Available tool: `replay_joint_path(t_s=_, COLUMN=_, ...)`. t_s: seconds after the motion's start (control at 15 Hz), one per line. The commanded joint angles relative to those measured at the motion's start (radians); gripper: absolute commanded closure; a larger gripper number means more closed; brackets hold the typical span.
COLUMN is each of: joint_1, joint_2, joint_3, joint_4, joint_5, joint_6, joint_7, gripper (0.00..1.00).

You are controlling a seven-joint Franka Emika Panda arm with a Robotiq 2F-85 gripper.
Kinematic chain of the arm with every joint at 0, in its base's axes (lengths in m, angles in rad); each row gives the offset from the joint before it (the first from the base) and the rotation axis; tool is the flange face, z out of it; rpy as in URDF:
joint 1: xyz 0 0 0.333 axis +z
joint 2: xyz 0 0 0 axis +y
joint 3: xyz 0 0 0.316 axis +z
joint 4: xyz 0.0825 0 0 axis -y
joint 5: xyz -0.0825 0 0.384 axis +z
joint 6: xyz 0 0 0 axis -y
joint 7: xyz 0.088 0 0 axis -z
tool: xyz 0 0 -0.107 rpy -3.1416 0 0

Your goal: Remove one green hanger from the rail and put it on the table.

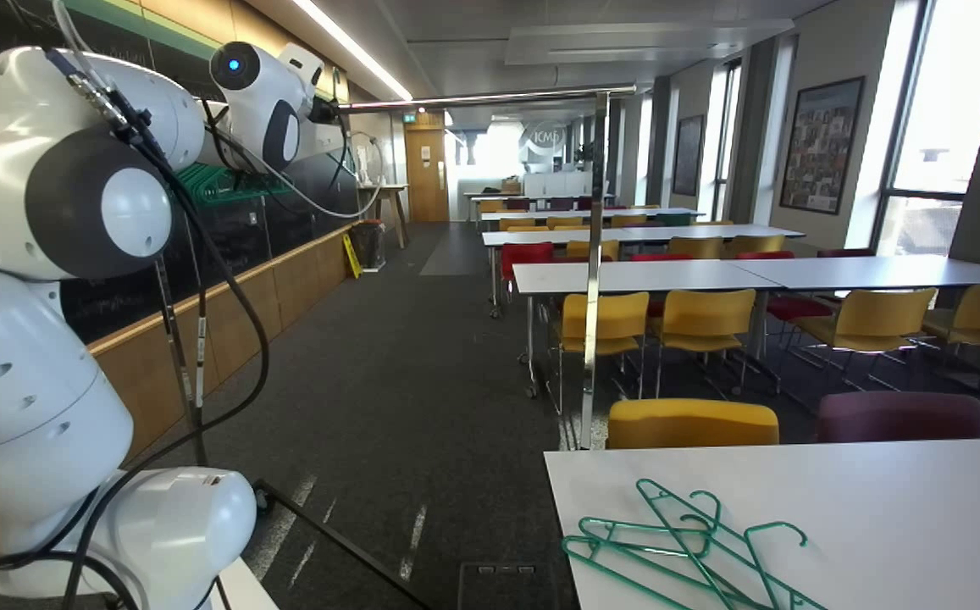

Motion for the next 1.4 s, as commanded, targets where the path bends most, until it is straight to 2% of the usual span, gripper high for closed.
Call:
replay_joint_path(t_s=0.0, joint_1=-0.128, joint_2=-0.134, joint_3=0.1, joint_4=-0.164, joint_5=-0.068, joint_6=0.023, joint_7=0.106, gripper=0.98)
replay_joint_path(t_s=0.2, joint_1=-0.247, joint_2=-0.242, joint_3=0.194, joint_4=-0.284, joint_5=-0.096, joint_6=0.007, joint_7=0.186, gripper=0.98)
replay_joint_path(t_s=0.4, joint_1=-0.328, joint_2=-0.347, joint_3=0.257, joint_4=-0.379, joint_5=-0.095, joint_6=-0.008, joint_7=0.248, gripper=0.98)
replay_joint_path(t_s=0.73, joint_1=-0.405, joint_2=-0.491, joint_3=0.3, joint_4=-0.497, joint_5=-0.088, joint_6=-0.038, joint_7=0.314, gripper=0.98)
replay_joint_path(t_s=0.8, joint_1=-0.43, joint_2=-0.521, joint_3=0.304, joint_4=-0.524, joint_5=-0.09, joint_6=-0.065, joint_7=0.328, gripper=0.98)
replay_joint_path(t_s=0.87, joint_1=-0.498, joint_2=-0.571, joint_3=0.318, joint_4=-0.564, joint_5=-0.104, joint_6=-0.136, joint_7=0.351, gripper=0.98)
replay_joint_path(t_s=1.07, joint_1=-0.53, joint_2=-0.709, joint_3=0.246, joint_4=-0.696, joint_5=-0.13, joint_6=-0.299, joint_7=0.29, gripper=0.98)
replay_joint_path(t_s=1.33, joint_1=-0.643, joint_2=-0.868, joint_3=0.174, joint_4=-0.821, joint_5=-0.212, joint_6=-0.56, joint_7=0.236, gripper=0.98)
